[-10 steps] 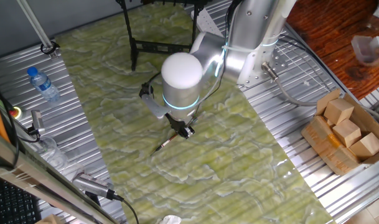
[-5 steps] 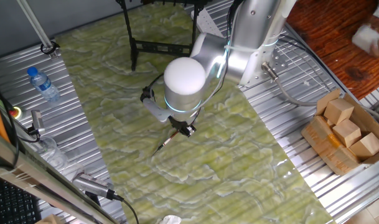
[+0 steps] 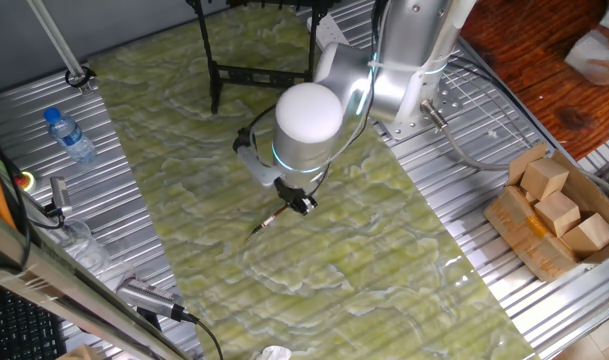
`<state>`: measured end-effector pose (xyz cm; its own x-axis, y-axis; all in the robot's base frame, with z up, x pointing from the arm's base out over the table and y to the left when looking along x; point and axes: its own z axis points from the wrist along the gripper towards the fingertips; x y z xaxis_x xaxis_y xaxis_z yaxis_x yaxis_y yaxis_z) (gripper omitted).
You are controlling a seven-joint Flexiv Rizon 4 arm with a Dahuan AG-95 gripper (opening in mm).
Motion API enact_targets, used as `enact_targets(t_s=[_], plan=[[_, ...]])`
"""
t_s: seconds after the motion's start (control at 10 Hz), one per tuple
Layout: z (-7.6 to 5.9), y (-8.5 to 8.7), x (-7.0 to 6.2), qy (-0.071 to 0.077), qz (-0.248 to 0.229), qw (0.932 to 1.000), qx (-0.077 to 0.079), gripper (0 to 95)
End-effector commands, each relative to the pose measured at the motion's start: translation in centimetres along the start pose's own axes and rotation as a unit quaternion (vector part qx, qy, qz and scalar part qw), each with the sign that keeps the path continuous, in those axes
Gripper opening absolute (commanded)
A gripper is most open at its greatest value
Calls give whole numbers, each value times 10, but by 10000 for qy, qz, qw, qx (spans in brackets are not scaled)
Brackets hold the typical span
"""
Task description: Place the brush on the pen rack
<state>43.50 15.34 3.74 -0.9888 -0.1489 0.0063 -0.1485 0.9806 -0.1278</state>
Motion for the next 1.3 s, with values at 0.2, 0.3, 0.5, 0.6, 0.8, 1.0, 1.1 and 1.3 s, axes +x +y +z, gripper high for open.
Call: enact_targets(t_s=[0.2, 0.3, 0.5, 0.6, 0.8, 1.0, 1.1, 1.3], plan=[[-7, -2, 5, -4, 1356, 9908, -29, 0], [-9, -2, 7, -47, 1715, 9852, -29, 0], [-12, -3, 8, -42, 2014, 9795, -28, 0], [-12, -3, 8, -43, 2014, 9795, -22, 0], [-12, -3, 8, -59, 2013, 9795, 16, 0], [-12, -3, 9, -55, 1832, 9831, -9, 0], [-12, -3, 9, -58, 1514, 9885, -12, 0], [-13, -3, 10, -45, 629, 9980, -1, 0]])
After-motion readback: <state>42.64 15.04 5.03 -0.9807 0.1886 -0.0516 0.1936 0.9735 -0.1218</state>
